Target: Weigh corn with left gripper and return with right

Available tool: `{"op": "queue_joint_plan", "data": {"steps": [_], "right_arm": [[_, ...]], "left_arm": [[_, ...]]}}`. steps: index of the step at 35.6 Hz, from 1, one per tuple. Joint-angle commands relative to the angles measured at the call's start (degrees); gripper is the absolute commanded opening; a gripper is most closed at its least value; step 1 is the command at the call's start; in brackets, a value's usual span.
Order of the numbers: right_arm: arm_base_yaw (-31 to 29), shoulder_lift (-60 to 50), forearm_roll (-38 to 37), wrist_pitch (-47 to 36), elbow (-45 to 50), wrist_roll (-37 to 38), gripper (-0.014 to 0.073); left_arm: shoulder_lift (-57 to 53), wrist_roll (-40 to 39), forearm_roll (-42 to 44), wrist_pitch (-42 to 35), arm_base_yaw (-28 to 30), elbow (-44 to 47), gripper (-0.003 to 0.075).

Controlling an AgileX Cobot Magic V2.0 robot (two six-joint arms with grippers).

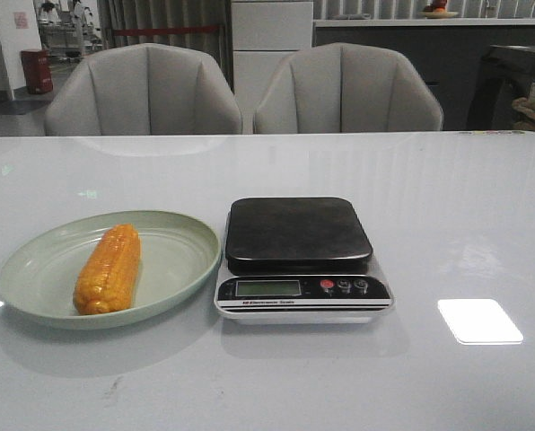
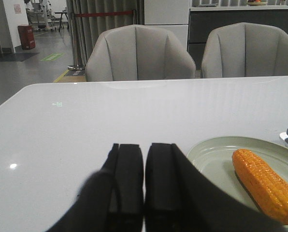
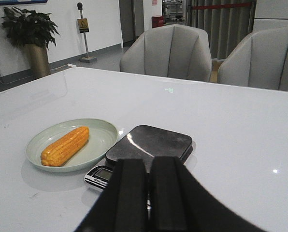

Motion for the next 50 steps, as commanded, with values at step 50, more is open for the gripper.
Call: {"op": "queue_joint_plan", "data": {"steps": [50], "right_arm": [[-19.0, -4.5, -8.8, -10.2, 9.8, 1.2, 0.0186]], "left_arm": [[-1.1, 0.0, -0.2, -4.6, 0.2, 1.8, 0.0124]]}}
